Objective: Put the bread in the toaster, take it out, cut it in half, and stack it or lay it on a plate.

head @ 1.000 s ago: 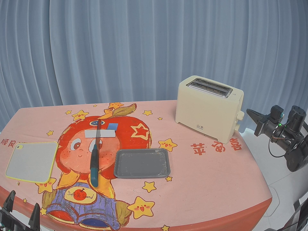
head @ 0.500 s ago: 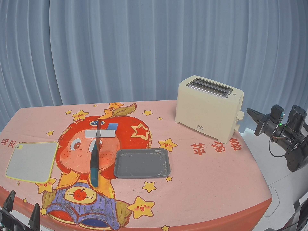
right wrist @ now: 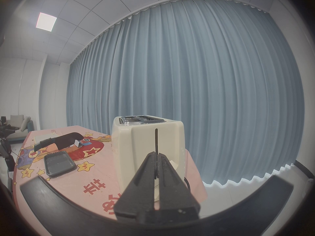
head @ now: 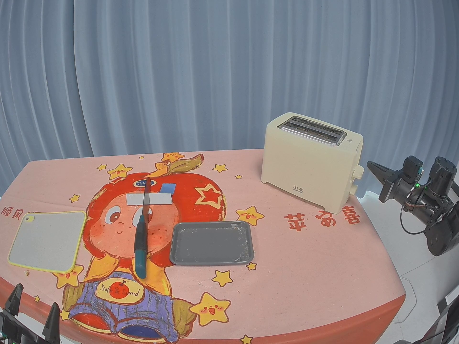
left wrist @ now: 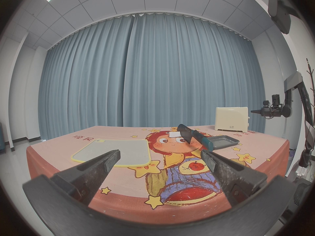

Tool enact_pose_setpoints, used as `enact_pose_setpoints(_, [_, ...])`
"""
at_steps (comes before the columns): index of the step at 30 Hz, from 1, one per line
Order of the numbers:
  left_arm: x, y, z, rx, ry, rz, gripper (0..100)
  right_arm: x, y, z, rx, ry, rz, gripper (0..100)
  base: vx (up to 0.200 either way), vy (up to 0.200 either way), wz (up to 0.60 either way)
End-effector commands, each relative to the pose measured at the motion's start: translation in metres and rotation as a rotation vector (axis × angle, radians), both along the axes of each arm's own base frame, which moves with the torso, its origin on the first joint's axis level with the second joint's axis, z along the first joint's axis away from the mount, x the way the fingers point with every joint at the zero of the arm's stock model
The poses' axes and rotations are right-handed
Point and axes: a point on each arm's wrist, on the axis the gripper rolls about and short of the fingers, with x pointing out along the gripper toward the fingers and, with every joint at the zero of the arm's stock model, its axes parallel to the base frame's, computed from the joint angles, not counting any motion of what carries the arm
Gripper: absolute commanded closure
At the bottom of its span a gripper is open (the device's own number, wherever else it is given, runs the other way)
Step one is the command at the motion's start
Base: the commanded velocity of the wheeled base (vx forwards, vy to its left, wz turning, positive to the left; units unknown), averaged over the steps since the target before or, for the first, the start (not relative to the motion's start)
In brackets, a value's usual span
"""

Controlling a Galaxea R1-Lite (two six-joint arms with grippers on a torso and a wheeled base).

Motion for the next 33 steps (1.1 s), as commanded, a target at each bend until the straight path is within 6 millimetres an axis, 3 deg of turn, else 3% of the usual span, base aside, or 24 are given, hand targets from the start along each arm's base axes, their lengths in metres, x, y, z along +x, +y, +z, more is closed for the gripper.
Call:
enact_pose_setpoints(1, [0.001, 0.0, -0.005, 0.0, 0.015, -0.002, 0, 0.0, 0.001, 0.0, 0.0, 0.0, 0.002, 100, 0.0, 0.0, 0.0])
enact_pose_setpoints(33, [0.001, 0.0, -0.005, 0.0, 0.017, -0.001, 0, -0.016, 0.007, 0.015, -0.002, -0.042, 0.025, 100, 0.0, 0.0, 0.0])
